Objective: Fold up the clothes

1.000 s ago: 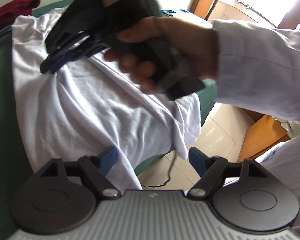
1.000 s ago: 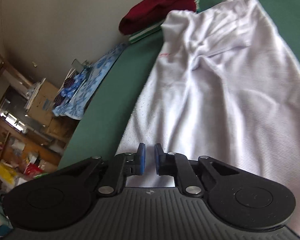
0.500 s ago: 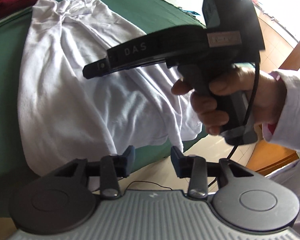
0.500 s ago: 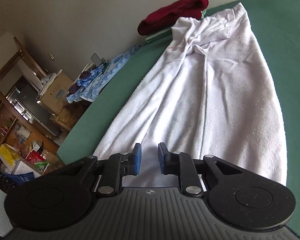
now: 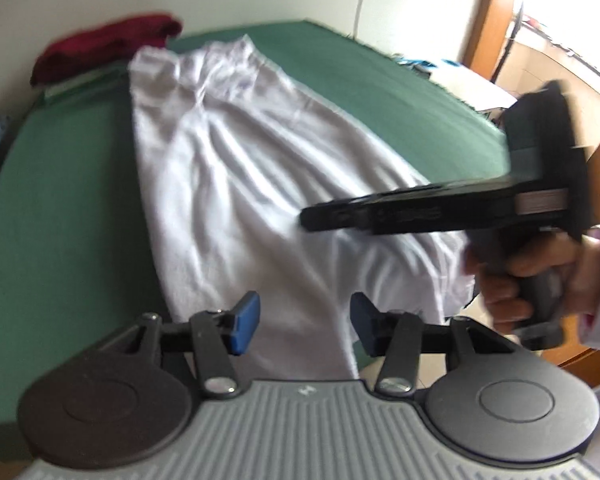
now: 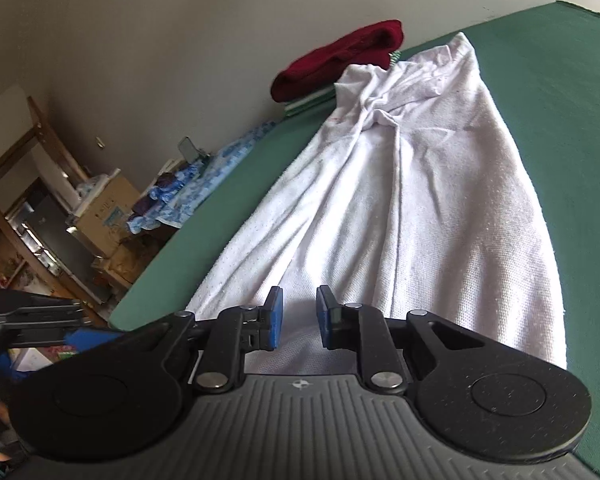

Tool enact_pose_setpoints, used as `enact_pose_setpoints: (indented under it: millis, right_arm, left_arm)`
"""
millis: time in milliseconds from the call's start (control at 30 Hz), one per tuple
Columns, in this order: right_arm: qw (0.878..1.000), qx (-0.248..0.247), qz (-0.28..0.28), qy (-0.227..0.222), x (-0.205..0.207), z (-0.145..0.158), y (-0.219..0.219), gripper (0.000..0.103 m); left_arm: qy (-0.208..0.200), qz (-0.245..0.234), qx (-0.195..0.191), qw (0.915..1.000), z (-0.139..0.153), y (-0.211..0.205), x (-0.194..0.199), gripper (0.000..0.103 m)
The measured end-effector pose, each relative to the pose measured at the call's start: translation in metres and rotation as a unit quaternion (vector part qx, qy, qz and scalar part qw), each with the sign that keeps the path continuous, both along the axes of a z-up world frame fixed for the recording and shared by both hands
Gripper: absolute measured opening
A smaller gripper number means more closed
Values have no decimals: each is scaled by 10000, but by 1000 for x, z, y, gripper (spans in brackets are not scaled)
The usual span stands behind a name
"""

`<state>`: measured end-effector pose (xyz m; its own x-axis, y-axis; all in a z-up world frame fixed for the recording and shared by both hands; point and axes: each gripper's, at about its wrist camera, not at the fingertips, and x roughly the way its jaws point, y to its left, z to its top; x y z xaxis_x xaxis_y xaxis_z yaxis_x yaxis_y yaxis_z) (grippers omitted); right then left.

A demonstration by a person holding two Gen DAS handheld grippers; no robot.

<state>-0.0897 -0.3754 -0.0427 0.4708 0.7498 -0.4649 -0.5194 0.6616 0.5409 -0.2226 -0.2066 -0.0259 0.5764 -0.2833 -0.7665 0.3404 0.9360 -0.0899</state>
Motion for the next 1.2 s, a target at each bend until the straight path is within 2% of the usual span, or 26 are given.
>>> enact_pose_setpoints:
  millis: [33, 67, 133, 167, 233, 300, 367, 433, 467, 533, 600, 667, 733, 767, 900, 967, 1100, 1200]
  right_arm:
    - [9999, -124, -8, 47, 0, 4, 1, 18]
    - [9997, -212, -65, 131, -1, 8, 0, 19]
    - [9994, -55, -287, 159, -11, 15, -14, 23]
    - [9990, -55, -417, 132, -17, 16, -21, 23]
    - [9974, -287, -648, 119, -31, 16, -32, 24]
    - [9958, -522, -725, 198, -44, 10, -39, 24]
    - [9949, -465, -887, 105, -58, 6, -43, 23]
    - [9935, -373, -1041, 284, -66, 6, -45, 24]
    - [9927, -483, -1016, 439, -69, 4, -45, 24]
    - [9900, -714, -960, 753, -75, 0, -43, 30]
    - [9840, -1285, -865, 880, -87, -7, -43, 30]
    - [9803, -1544, -1018, 695, -96, -6, -53, 30]
    - [9790, -1517, -1164, 703, -95, -5, -67, 40]
    - [9792, -1463, -1198, 736, -90, -6, -74, 42]
    - [9818, -1426, -1062, 665, -68, -9, -93, 45]
    - [9846, -1355, -887, 661, -59, -11, -100, 45]
    - [9913, -1066, -373, 677, -45, -19, -109, 45]
    - [9935, -809, -164, 782, -36, -29, -111, 45]
  left_arm:
    - [17, 10, -47, 10000, -4, 2, 1, 38]
    - [35, 20, -93, 9999, -8, 4, 2, 39]
    - [-12, -2, -139, 9999, -13, 5, -1, 39]
    - [-83, -81, -128, 9999, -14, 4, -5, 40]
    - [-225, -246, -104, 9994, -16, 2, -13, 50]
    - [-241, -461, -232, 9984, -17, 2, -18, 55]
    - [6, -821, -391, 9959, -20, 3, -23, 55]
    - [357, -1118, -558, 9915, -28, 6, -27, 53]
    - [481, -1153, -578, 9905, -35, 10, -32, 52]
    - [611, -1081, -386, 9915, -47, 19, -43, 49]
    - [752, -943, -251, 9924, -58, 31, -50, 50]
    - [799, -561, -223, 9950, -64, 49, -49, 54]
    - [711, -184, -244, 9970, -66, 62, -42, 66]
    - [682, -39, -294, 9972, -65, 67, -37, 68]
    - [601, 46, -667, 9959, -59, 64, -17, 77]
    - [699, 84, -978, 9927, -59, 59, -11, 78]
    - [729, 305, -1009, 9918, -65, 46, -4, 77]
    - [856, 584, -1264, 9866, -71, 49, 0, 77]
